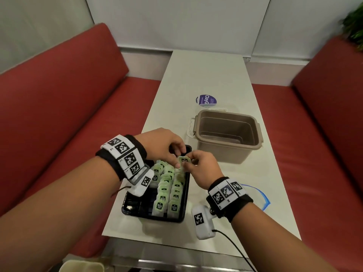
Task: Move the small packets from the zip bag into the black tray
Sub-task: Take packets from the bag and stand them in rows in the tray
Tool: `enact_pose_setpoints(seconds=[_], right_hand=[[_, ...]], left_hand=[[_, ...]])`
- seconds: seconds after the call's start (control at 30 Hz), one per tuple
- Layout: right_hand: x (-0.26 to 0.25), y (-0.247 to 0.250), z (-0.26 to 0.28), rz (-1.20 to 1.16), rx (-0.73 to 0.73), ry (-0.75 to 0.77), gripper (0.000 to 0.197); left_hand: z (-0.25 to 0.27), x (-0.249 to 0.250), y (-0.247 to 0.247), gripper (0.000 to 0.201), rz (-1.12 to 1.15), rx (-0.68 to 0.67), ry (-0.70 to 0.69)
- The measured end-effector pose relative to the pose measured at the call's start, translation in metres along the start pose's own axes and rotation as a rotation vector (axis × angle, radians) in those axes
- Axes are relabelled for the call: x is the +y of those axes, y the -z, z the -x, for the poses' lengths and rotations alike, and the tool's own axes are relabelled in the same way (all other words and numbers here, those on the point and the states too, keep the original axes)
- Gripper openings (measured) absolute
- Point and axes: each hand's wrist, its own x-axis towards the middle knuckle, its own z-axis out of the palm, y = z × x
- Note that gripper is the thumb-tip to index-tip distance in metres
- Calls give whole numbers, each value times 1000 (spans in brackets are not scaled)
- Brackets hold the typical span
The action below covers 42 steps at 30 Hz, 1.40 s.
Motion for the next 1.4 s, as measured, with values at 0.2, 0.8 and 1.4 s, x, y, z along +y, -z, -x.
enact_pose_setpoints(seconds=[0.2, 0.8, 1.4], right_hand=[[-7, -11, -2, -77, -63, 29, 10], [8, -21, 2, 272, -80, -89, 44], [25, -11, 4, 136, -83, -70, 48]], left_hand=[[15, 9, -2, 8, -222, 153, -4], [-17, -25, -44, 16, -616, -337, 432], [-43, -40, -65, 37, -612, -308, 507]])
